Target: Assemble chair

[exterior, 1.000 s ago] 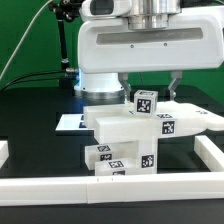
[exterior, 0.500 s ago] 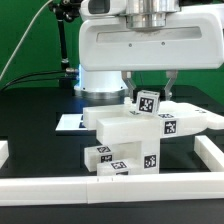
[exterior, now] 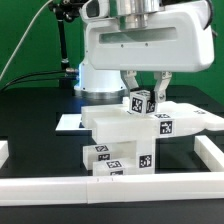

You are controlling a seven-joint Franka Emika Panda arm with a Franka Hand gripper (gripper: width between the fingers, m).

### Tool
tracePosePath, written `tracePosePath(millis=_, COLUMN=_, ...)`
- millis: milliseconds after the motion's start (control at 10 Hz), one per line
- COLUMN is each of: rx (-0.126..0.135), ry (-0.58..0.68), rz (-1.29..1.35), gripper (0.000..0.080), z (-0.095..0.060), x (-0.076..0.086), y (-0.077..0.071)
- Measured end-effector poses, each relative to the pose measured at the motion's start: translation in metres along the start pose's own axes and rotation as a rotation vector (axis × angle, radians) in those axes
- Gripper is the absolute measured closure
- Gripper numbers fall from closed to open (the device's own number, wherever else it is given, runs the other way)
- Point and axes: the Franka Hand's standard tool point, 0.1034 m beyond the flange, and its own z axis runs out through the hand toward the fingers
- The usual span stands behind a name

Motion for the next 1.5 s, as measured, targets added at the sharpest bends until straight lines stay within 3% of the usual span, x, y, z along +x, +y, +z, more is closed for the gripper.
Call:
tracePosePath(millis=100, rx=0.000, ry=0.000, rz=-0.021, gripper=0.0414, z=0.000, x=-0.001, y=0.000)
tracePosePath(millis=200, rx=0.000, ry=0.000, rz=-0.044, gripper=0.0414, z=0.000, x=-0.001, y=0.000)
tracePosePath(millis=300, rx=0.000, ry=0.000, rz=-0.042, gripper=0.0236, z=0.000, x=-0.001, y=0.000)
tracePosePath(millis=400, rx=-0.005, ry=0.001, rz=-0.089, gripper=0.0236, z=0.000, x=0.000, y=0.000)
tracePosePath(millis=500, rx=-0.023, ry=0.006, rz=-0.309, gripper=0.0168, z=0.001, x=0.000, y=0.002)
tracePosePath(millis=800, rx=-0.059, ry=0.005, rz=-0.767, gripper=0.0151, z=0.004, x=-0.004, y=0.006)
tracePosePath(millis=1200, rx=-0.076, ry=0.005, rz=-1.057, gripper=0.0151, z=0.004, x=0.002, y=0.010)
tracePosePath(millis=1500, rx=-0.078, ry=0.011, rz=-1.045, gripper=0.0173, z=0.003, x=0.003, y=0.010)
